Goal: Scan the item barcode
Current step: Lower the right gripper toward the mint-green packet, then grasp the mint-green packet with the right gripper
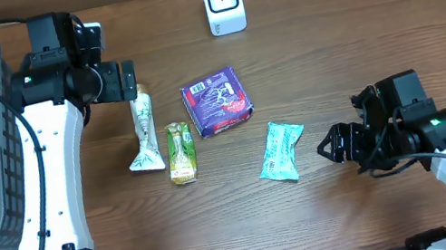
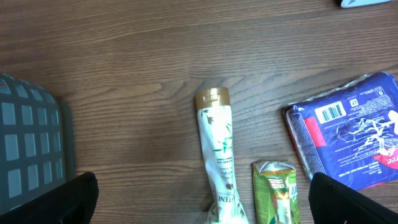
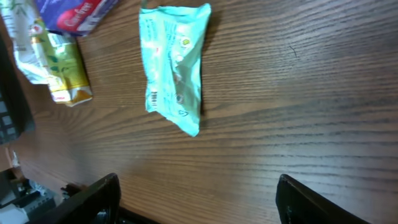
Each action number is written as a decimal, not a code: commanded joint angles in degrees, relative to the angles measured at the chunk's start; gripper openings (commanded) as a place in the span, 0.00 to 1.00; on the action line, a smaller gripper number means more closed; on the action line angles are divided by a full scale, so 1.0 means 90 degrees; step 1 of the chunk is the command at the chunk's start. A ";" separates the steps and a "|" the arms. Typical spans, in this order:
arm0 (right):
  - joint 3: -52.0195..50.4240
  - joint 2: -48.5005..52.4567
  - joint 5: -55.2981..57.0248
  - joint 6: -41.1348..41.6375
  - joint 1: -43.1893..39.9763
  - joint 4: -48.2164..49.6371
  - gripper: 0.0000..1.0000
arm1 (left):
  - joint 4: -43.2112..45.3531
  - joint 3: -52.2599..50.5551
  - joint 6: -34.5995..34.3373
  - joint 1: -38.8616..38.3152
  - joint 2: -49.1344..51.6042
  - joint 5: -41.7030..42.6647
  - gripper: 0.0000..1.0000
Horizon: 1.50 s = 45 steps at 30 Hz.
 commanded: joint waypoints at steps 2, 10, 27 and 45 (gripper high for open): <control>-0.0022 0.0245 0.0034 0.0112 -0.0015 0.0238 0.83 | -0.0002 0.0046 -0.0114 0.0024 -0.0143 0.0005 0.99; -0.0024 0.0583 -0.0061 0.0109 -0.0015 0.0498 0.89 | -0.0002 0.0046 -0.0114 0.0024 -0.0141 0.0005 0.99; -0.0032 0.0687 -0.0182 0.0109 -0.0002 0.0573 0.91 | -0.0002 0.0046 -0.0114 0.0024 -0.0141 0.0005 0.99; -0.0299 0.1083 -0.0369 0.0136 0.0010 0.1722 0.91 | 0.0000 0.0046 -0.0114 0.0024 -0.0143 0.0005 1.00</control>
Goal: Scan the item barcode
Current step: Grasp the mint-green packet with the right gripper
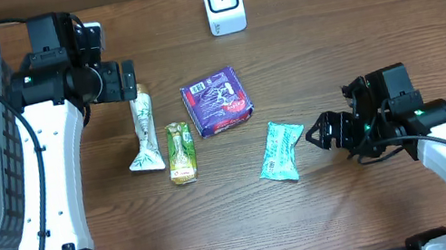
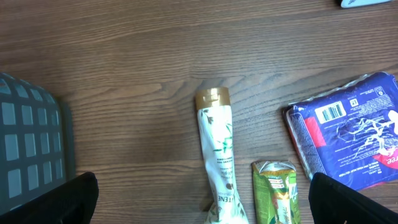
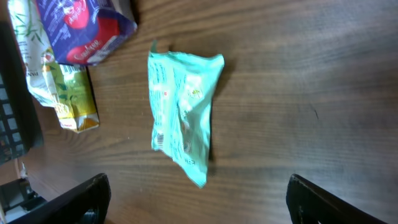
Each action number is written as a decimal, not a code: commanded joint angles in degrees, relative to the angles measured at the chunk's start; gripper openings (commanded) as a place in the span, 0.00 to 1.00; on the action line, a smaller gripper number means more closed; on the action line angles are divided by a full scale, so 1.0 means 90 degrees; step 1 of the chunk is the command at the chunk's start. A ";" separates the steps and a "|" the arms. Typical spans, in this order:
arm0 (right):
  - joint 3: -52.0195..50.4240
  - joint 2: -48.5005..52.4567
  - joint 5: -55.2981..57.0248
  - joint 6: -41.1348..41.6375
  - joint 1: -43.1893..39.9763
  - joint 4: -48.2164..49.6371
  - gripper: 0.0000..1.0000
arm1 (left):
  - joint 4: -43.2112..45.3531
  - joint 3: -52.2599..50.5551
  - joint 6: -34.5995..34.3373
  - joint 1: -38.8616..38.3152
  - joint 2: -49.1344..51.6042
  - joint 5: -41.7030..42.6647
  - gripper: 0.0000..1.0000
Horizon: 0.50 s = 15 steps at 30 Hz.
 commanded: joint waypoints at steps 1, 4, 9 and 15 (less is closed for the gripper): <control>-0.0124 0.0304 -0.0199 0.0024 0.0015 0.0282 0.90 | 0.0000 0.0046 -0.0114 0.0024 -0.0141 0.0005 1.00; -0.0253 0.0634 -0.0515 0.0024 0.0131 0.0945 0.88 | 0.0000 0.0046 -0.0114 0.0024 -0.0143 0.0005 1.00; -0.0262 0.1316 -0.0559 0.0027 0.0471 0.1763 0.83 | 0.0002 0.0046 -0.0114 0.0024 -0.0143 0.0005 1.00; -0.0262 0.2101 -0.0525 0.0053 0.0877 0.2608 0.75 | 0.0002 0.0046 -0.0114 0.0024 -0.0143 0.0005 1.00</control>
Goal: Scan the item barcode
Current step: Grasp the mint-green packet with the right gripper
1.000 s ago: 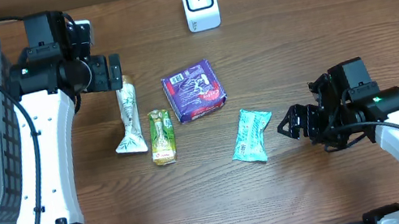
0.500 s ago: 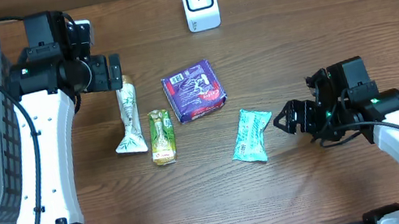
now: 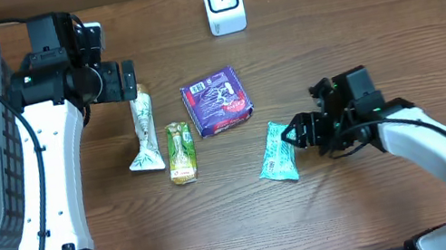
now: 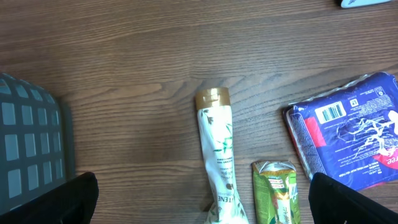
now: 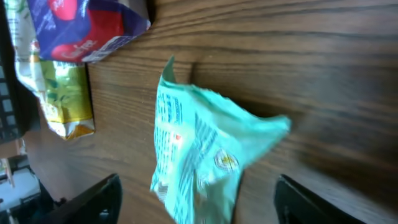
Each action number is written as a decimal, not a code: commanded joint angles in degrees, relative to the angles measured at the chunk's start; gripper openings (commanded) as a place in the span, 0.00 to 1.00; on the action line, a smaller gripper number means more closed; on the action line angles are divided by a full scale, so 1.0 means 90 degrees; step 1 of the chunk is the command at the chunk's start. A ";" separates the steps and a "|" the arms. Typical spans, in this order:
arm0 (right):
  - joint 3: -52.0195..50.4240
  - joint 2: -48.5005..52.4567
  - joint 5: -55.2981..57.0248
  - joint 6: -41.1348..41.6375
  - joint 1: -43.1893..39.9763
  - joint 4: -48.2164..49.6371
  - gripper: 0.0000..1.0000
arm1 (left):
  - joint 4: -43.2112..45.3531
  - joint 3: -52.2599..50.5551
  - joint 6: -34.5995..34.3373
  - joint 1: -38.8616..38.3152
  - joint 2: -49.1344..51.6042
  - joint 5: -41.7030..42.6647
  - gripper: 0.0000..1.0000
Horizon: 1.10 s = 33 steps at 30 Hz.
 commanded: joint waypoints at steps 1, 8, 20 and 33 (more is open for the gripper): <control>-0.0039 0.0403 -0.0051 0.0024 0.0160 0.0270 0.75 | 0.0000 0.0046 -0.0114 0.0024 -0.0143 0.0005 0.99; -0.0039 0.1042 0.0083 0.0124 0.0165 0.0503 0.62 | 0.0002 0.0046 -0.0114 0.0024 -0.0143 0.0005 1.00; -0.0109 0.1265 0.1001 0.0104 0.0284 0.0823 0.61 | 0.0000 0.0046 -0.0114 0.0024 -0.0143 0.0005 1.00; -0.0270 0.1270 0.1107 0.0061 0.0500 0.1098 0.04 | 0.0000 0.0046 -0.0114 0.0024 -0.0143 0.0002 1.00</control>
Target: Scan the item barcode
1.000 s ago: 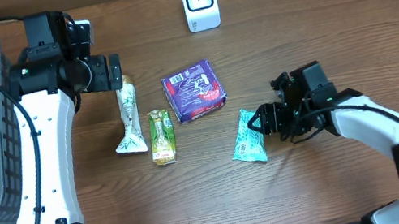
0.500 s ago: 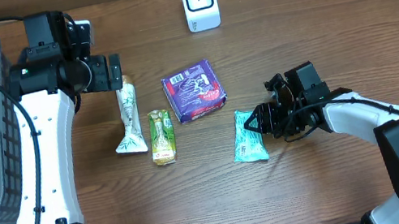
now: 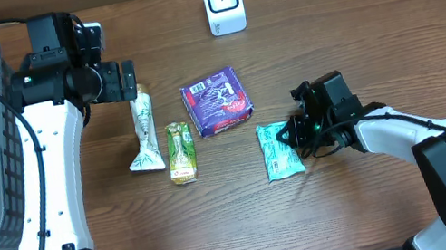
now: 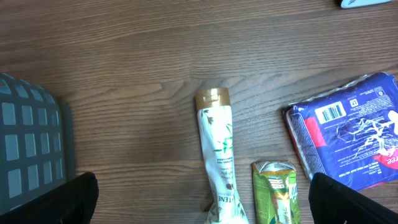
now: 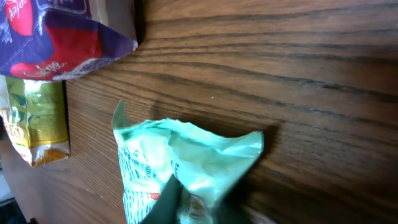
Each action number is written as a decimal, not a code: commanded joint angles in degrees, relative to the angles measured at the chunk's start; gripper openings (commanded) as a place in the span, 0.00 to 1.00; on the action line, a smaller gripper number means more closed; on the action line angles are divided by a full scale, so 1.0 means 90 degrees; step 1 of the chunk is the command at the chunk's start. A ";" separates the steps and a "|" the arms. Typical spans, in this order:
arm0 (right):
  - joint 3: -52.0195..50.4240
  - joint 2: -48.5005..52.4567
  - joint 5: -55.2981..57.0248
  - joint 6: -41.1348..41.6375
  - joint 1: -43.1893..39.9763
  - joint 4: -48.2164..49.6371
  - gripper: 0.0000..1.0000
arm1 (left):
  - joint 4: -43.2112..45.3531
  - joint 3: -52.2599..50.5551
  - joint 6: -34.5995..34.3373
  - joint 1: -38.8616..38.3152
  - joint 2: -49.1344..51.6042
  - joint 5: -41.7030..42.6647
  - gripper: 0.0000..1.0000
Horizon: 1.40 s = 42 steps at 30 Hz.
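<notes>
A teal snack packet [image 3: 279, 151] lies on the wooden table, crumpled at its right edge. My right gripper [image 3: 294, 133] is down at that edge, and in the right wrist view the gripper [image 5: 196, 205] is shut on the packet [image 5: 180, 155], with a dark finger [image 5: 165, 198] pressed into the foil. The white barcode scanner [image 3: 223, 3] stands at the back of the table. My left gripper [image 3: 128, 79] hangs open above the gold cap of a white tube [image 4: 217, 149], nothing between its fingers.
A purple packet [image 3: 216, 101] with a barcode [image 4: 331, 112], a green-yellow pouch [image 3: 180, 152] and the white tube [image 3: 143, 130] lie left of the teal packet. A grey mesh basket fills the left edge of the table.
My right gripper has moved further left onto the teal packet's right edge and shut on it. The packet has turned and slid slightly left. The left arm has not moved.
My right gripper stood open well to the right of the teal packet. It was then closer, then just beside the packet with the jaws still open, and now it is shut on the packet's edge. The left arm stayed above the tube throughout.
</notes>
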 commanded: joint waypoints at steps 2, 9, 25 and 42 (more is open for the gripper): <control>-0.0248 0.0311 0.0537 -0.0039 0.0019 -0.0170 0.04 | -0.0002 0.0046 -0.0112 0.0024 -0.0143 0.0005 1.00; 0.0316 -0.0012 -0.0801 -0.0051 -0.0741 -0.1037 0.03 | -0.0002 0.0046 -0.0112 0.0024 -0.0143 0.0005 1.00; 0.1146 -0.3558 0.0240 0.1991 -0.1554 -0.1166 0.04 | -0.0002 0.0046 -0.0112 0.0024 -0.0143 0.0005 0.99; 0.1146 -0.4452 0.3427 0.3699 0.0311 -0.0272 0.04 | -0.0002 0.0046 -0.0112 0.0024 -0.0143 0.0002 1.00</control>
